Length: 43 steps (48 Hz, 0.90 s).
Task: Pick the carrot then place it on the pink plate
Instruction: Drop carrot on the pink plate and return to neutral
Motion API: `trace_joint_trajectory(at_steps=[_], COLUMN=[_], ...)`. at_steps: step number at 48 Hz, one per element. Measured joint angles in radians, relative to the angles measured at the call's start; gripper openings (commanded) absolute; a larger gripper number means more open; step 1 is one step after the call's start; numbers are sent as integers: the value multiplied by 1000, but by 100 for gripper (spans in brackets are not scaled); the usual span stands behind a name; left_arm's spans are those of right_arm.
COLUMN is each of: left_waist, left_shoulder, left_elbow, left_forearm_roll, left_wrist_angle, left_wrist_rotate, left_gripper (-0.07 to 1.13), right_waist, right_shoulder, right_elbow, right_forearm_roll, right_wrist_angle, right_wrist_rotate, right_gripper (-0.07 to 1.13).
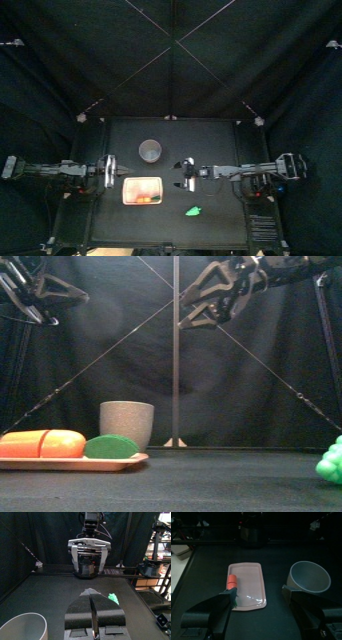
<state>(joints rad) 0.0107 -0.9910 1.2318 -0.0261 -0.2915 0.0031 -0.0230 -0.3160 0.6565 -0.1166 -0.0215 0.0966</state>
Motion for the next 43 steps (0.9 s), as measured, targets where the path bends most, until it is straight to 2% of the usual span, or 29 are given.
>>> trace_joint_trajectory(at_steps=[14, 29, 43], left_waist=[3, 9, 23], left_shoulder=[-3, -3, -8], left_elbow=[0, 0, 2], left_forearm_roll=[0, 6, 11], left_wrist_angle=[0, 0, 0], left_wrist_rotate=[0, 2, 2], left_gripper=[-3, -3, -3], right_waist=[-15, -66, -61], right_shoulder=[-308, -629, -670], right_elbow=[219, 430, 492], right_forearm_roll=[9, 80, 98], right_wrist_angle=[-115, -153, -176], right_wrist_rotate=[-5, 2, 0], right_gripper=[105, 105, 105])
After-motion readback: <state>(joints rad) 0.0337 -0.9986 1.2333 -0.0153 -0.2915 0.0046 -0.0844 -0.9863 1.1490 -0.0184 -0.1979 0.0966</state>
